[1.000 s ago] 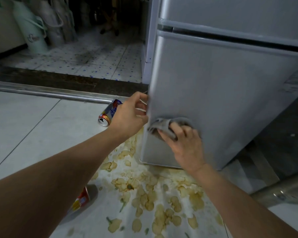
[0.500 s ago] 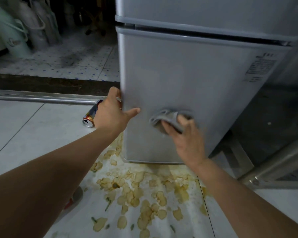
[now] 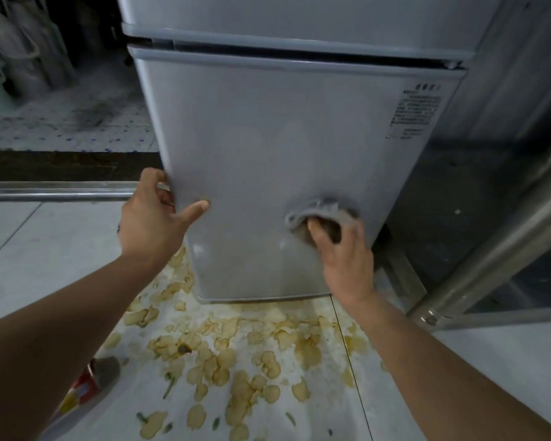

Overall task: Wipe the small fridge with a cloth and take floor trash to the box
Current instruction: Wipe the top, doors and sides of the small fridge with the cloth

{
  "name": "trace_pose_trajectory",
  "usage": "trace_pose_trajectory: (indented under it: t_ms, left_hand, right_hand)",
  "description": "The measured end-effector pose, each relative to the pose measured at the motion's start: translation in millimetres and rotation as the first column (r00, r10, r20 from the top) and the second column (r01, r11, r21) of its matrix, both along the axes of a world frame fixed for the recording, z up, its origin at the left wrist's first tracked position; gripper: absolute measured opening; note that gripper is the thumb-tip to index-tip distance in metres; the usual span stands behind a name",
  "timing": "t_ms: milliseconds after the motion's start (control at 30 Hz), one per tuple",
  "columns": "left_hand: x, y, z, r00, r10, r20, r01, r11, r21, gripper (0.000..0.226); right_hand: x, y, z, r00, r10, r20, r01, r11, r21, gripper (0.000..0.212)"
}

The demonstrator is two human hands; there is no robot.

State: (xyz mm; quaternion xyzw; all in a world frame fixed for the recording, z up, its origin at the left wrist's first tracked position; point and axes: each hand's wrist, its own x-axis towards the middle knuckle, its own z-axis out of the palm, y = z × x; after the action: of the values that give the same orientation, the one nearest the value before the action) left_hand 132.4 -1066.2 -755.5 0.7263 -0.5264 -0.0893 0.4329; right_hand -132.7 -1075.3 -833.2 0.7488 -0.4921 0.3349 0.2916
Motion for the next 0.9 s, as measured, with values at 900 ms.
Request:
trace_pose_trajectory:
  t_ms: [900]
  left_hand:
    - [0,2,-35,0.999,-0.003,0.038,0.000,0.997,0.083,0.057]
  right_hand:
    - [2,-2,-21,0.674,-0.398,0.622,0.176,0.905,0.388,0.046]
